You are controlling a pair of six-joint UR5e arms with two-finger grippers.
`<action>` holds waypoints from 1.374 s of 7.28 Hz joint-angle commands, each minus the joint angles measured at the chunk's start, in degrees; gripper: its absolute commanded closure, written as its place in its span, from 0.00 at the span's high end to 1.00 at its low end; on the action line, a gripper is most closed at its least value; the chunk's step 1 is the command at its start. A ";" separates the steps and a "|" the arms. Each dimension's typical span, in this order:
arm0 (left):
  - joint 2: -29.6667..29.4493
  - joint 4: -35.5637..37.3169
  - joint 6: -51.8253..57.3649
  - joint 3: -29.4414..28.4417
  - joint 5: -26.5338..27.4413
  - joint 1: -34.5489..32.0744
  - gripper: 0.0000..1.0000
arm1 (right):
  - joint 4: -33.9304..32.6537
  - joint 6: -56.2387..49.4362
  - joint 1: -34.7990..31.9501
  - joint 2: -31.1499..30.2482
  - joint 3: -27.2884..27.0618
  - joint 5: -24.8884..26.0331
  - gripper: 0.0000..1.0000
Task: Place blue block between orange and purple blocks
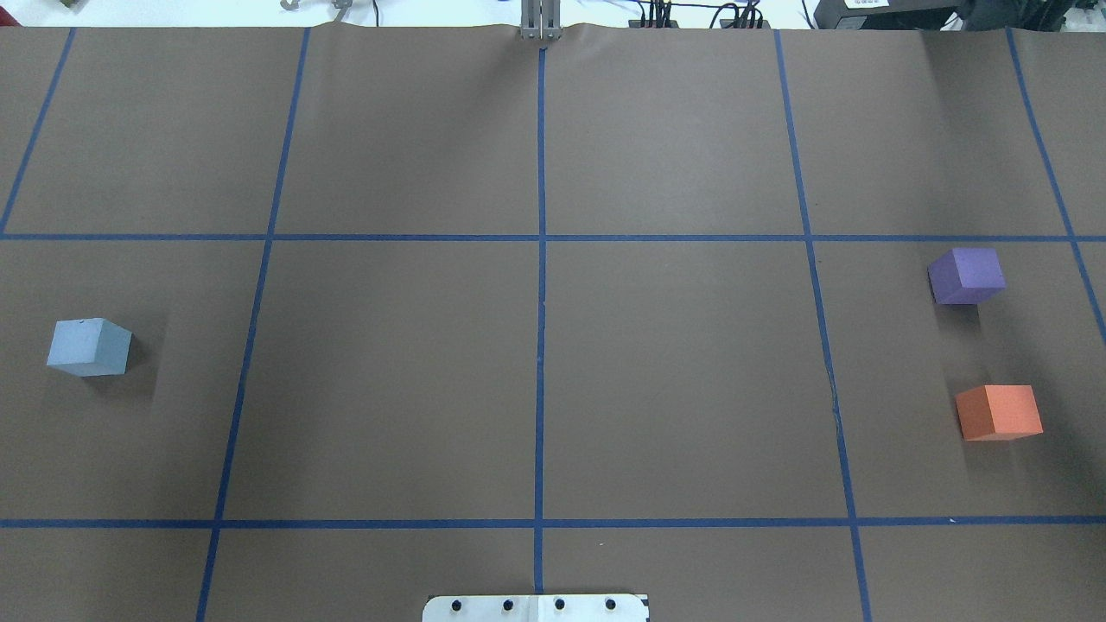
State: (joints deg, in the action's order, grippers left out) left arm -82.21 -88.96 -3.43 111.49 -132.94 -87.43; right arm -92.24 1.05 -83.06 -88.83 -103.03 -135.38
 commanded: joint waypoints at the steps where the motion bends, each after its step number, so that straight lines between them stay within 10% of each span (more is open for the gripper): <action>1: 0.20 0.10 -0.09 0.30 -1.26 -0.02 1.00 | -2.58 -0.08 -3.14 -1.59 -0.41 -0.85 1.00; 7: 3.73 -3.77 0.00 0.40 -3.29 2.86 1.00 | -1.89 -0.17 -3.07 -3.54 0.11 -0.76 1.00; 10: 2.49 -12.26 -25.95 -0.22 -1.89 19.35 1.00 | -1.98 -0.17 -2.90 -3.80 1.42 -0.85 1.00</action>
State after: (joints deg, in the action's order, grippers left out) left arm -79.33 -97.09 -20.00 111.63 -135.51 -74.88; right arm -94.15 0.82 -86.00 -92.36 -102.38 -136.14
